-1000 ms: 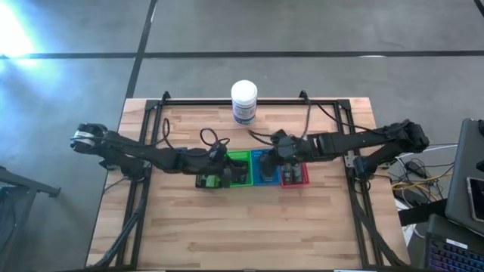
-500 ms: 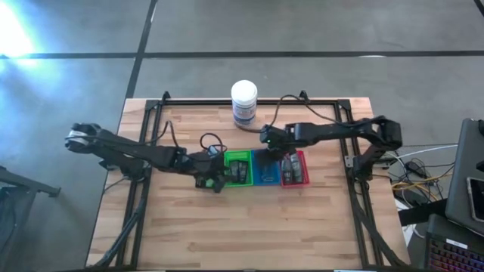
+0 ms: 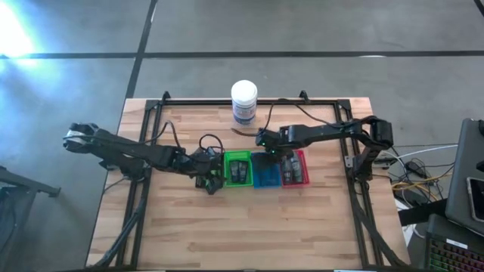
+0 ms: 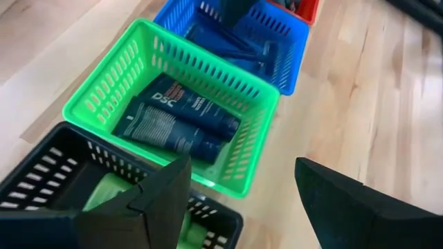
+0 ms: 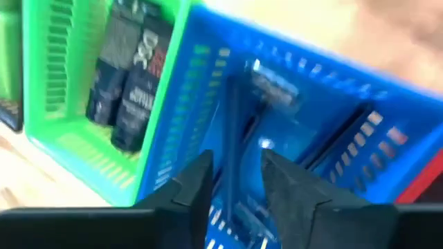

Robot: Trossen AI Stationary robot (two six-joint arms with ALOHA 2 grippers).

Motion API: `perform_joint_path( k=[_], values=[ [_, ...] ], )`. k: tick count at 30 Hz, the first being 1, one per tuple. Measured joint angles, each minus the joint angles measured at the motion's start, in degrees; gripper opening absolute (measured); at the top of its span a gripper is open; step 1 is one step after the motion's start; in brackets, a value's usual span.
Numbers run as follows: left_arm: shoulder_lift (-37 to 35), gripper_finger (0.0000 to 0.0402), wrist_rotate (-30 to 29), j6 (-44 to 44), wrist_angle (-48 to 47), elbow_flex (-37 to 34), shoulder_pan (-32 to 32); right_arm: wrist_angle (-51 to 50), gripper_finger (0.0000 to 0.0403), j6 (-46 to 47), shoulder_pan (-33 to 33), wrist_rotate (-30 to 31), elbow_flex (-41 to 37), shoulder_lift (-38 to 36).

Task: Pick & Place Travel size toiletries
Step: Return to Home Position

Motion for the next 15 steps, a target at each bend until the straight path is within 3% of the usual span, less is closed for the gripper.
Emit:
perform_joint_path(
  k=[8,15],
  values=[
    [-4.1,0.0262,-0.1,2.5,-3.1,0.0,-1.1,-0.3,0.0183,-2.0,0.5,5.1,2.4,-2.6],
    [-11.0,0.0262,2.0,1.6,-4.6,0.0,-2.2,3.1,0.0213,-12.4,4.4,4.7,3.8,-8.5]
  ],
)
